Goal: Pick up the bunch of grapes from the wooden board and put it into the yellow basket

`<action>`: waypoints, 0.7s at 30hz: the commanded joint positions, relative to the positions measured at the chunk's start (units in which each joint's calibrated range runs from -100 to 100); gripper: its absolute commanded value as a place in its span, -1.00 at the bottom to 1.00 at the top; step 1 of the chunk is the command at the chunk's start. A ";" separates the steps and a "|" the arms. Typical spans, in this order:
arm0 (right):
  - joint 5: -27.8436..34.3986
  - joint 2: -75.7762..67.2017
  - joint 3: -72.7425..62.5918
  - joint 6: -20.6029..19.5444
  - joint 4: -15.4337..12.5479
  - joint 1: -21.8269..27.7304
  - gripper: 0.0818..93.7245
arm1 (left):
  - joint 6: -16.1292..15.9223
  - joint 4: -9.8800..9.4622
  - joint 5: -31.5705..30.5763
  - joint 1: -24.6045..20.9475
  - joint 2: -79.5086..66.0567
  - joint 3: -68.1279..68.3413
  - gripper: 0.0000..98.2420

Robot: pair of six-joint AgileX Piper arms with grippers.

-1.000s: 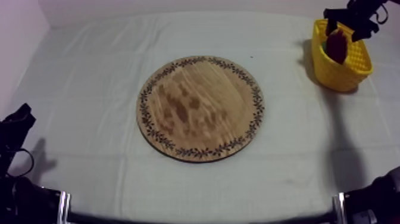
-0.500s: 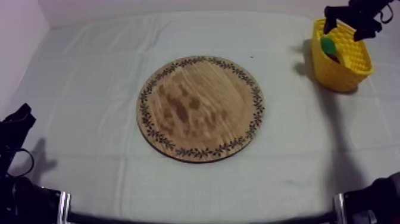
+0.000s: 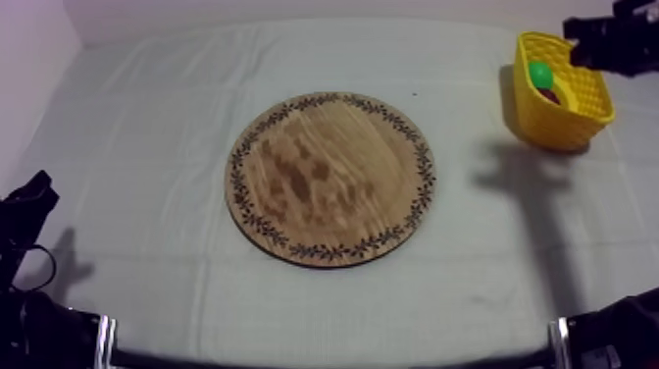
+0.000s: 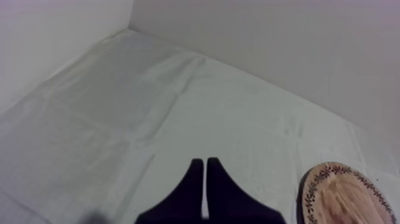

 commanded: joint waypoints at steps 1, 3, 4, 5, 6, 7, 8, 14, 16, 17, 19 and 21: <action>-0.14 -14.46 8.74 -0.59 0.40 -1.05 -0.79 | 0.00 0.01 0.03 -0.01 0.03 0.04 -1.00; -0.68 -19.70 13.35 -0.77 0.52 -1.71 -0.81 | 0.00 0.01 0.03 -0.01 0.03 0.04 -1.00; -1.03 -22.23 15.68 -0.76 0.57 -1.91 -0.83 | 0.00 0.01 0.03 -0.01 0.03 0.04 -1.00; -1.50 -24.74 18.05 -0.69 0.73 -2.03 -0.84 | 0.00 0.01 0.03 -0.01 0.03 0.04 -1.00; -2.09 -27.21 20.41 -0.55 0.92 -2.06 -0.85 | 0.00 0.01 0.03 -0.01 0.03 0.04 -1.00; -2.84 -29.60 22.72 -0.38 1.21 -2.02 -0.86 | 0.00 0.01 0.03 -0.01 0.03 0.04 -1.00; -3.71 -31.91 25.05 -0.25 1.55 -1.92 -0.88 | 0.00 0.01 0.03 -0.01 0.03 0.04 -1.00; -11.12 -44.83 39.21 -0.85 4.60 -0.92 -0.96 | 0.00 0.01 0.03 -0.01 0.03 0.04 -1.00; -13.93 -48.94 43.53 -1.24 5.33 -0.33 -0.98 | 0.00 0.01 0.03 -0.01 0.03 0.04 -1.00; -14.95 -50.82 45.28 -1.26 5.44 0.04 -0.98 | 0.00 0.01 0.03 -0.01 0.03 0.04 -1.00; -16.14 -53.95 47.69 -0.94 5.04 0.92 -0.99 | 0.00 0.01 0.03 -0.01 0.03 0.04 -1.00; -16.32 -56.48 49.19 -0.13 4.00 1.95 -0.99 | 0.00 0.01 0.03 -0.01 0.03 0.04 -1.00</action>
